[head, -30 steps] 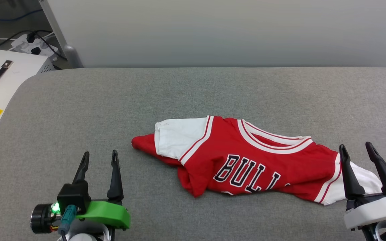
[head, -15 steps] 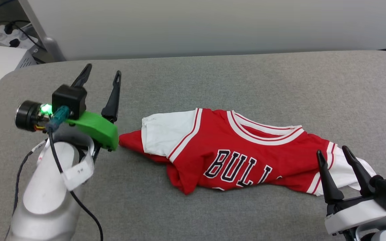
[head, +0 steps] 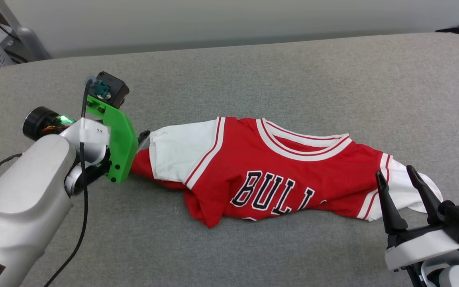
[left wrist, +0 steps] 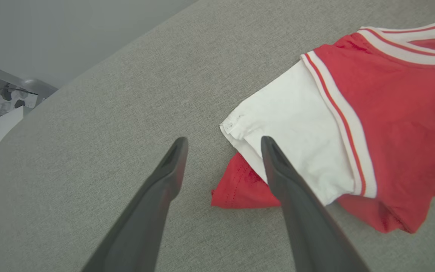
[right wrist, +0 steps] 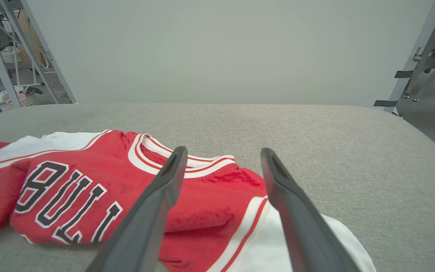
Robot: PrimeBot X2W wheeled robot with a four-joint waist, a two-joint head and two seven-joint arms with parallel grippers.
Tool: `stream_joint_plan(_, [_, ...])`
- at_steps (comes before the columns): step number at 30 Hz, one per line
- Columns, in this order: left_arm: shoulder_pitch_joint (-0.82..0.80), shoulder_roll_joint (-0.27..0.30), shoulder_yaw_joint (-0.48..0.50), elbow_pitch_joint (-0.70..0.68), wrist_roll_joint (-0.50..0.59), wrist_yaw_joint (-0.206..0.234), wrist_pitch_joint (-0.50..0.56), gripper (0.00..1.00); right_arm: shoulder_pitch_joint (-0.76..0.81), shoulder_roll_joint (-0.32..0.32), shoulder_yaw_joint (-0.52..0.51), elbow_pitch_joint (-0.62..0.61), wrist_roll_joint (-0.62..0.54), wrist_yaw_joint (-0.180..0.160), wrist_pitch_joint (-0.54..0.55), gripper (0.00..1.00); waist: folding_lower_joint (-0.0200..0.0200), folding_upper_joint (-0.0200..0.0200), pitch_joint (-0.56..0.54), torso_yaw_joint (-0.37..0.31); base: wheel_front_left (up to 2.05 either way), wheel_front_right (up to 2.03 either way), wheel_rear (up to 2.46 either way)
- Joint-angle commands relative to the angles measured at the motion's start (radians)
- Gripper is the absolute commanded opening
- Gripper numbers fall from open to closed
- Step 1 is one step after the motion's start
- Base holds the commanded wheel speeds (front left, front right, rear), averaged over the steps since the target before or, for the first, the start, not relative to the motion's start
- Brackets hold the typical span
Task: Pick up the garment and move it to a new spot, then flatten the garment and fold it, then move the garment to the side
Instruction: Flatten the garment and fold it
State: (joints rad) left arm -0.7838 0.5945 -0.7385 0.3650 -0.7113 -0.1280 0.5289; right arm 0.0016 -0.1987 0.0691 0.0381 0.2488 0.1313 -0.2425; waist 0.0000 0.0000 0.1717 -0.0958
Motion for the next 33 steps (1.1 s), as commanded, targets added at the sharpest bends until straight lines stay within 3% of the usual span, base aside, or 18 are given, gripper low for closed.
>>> stream_joint_plan(1, [-0.032, 0.014, -0.027, 0.005, -0.037, -0.003, 0.037, 1.0, -0.025, 0.002, 0.004, 0.004, -0.011, -0.001, -0.008, 1.0, 0.0, 0.0, 0.02, -0.01, 0.0, 0.0, 0.0])
stream_joint_plan(10, [-0.127, 0.067, -0.225, 0.065, -0.159, -0.003, 0.181, 1.0, -0.08, 0.008, 0.027, 0.022, -0.015, -0.001, -0.015, 1.0, 0.0, 0.0, 0.096, -0.045, 0.0, 0.0, 0.0])
stream_joint_plan(22, [-0.121, 0.087, -0.436, 0.156, -0.295, -0.003, 0.244, 1.0, -0.114, 0.022, 0.027, 0.036, -0.022, -0.001, -0.019, 1.0, 0.0, 0.0, 0.148, -0.076, 0.0, 0.0, 0.0])
stream_joint_plan(23, [-0.122, 0.091, -0.461, 0.152, -0.34, -0.003, 0.238, 0.0, -0.114, 0.025, 0.018, 0.033, -0.026, -0.001, -0.019, 1.0, 0.0, 0.0, 0.145, -0.07, 0.0, 0.0, 0.0])
stream_joint_plan(28, [-0.139, 0.109, -0.469, 0.125, -0.389, -0.003, 0.145, 0.0, -0.104, 0.03, 0.013, 0.037, -0.029, -0.001, -0.019, 1.0, 0.0, 0.0, 0.112, -0.048, 0.0, 0.0, 0.0])
stream_joint_plan(33, [-0.148, 0.162, -0.465, 0.048, -0.412, -0.003, 0.02, 0.0, -0.074, 0.03, 0.006, 0.049, -0.026, -0.001, -0.019, 1.0, 0.0, 0.0, 0.051, -0.016, 0.0, 0.0, 0.0])
